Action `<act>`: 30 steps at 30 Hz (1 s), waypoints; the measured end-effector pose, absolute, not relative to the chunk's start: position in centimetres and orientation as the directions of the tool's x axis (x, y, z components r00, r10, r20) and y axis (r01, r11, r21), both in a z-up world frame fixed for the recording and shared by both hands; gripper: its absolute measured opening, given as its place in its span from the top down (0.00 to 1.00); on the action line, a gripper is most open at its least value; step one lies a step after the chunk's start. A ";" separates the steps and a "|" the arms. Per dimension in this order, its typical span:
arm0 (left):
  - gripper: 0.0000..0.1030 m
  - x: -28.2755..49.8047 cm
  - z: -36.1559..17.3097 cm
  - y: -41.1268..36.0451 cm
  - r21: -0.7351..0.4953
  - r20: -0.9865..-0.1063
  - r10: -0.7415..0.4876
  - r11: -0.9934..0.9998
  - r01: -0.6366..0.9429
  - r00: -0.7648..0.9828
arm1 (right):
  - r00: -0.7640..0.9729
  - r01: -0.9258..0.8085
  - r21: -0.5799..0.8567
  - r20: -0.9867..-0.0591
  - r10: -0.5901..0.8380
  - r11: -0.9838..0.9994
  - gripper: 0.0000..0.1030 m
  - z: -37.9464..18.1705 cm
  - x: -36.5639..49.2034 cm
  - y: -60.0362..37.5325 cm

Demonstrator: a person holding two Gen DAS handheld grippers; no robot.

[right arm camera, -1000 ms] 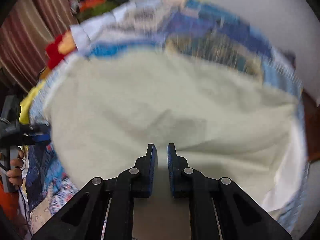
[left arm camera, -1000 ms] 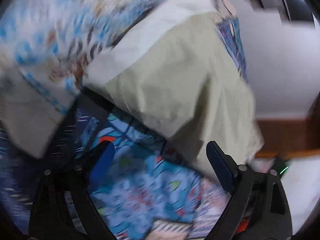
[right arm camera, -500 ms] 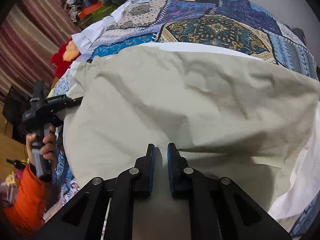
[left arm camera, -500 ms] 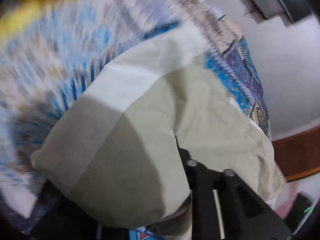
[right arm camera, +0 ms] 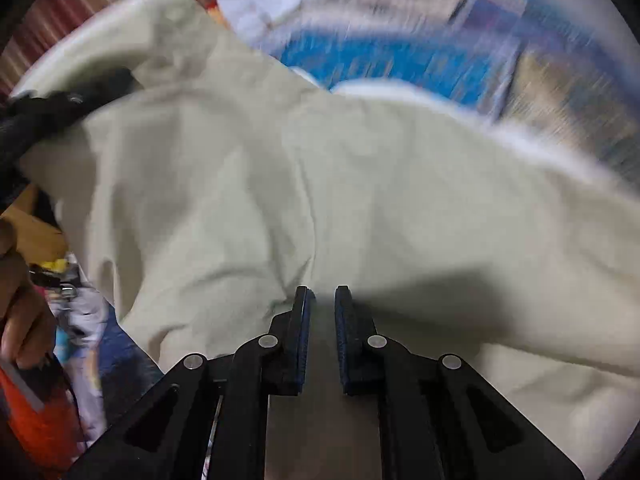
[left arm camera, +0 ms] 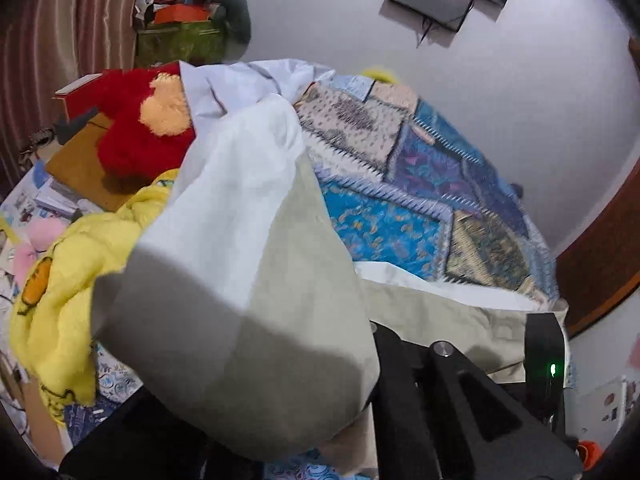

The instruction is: Fold large clothes

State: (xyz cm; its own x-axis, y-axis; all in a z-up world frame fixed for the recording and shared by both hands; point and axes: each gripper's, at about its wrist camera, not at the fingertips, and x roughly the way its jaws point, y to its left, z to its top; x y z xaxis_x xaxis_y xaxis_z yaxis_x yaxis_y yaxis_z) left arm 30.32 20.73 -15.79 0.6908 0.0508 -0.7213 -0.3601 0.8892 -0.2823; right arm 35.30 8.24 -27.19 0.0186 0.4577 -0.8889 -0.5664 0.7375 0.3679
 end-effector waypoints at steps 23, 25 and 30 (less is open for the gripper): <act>0.97 33.9 -11.3 -7.7 -0.013 -0.697 -0.238 0.948 0.319 0.677 | 0.648 -0.157 0.168 -0.727 0.229 0.973 0.92 -9.1 26.4 -26.1; 0.97 34.1 -14.3 -9.3 -0.067 -0.764 -0.299 0.919 0.390 0.572 | 0.657 -0.125 0.176 -0.723 0.215 0.976 0.92 -8.9 25.0 -27.7; 0.95 34.2 -18.7 -10.9 -0.125 -0.845 -0.339 0.878 0.462 0.414 | 0.656 -0.084 0.214 -0.723 0.216 0.973 0.92 -9.0 22.7 -30.1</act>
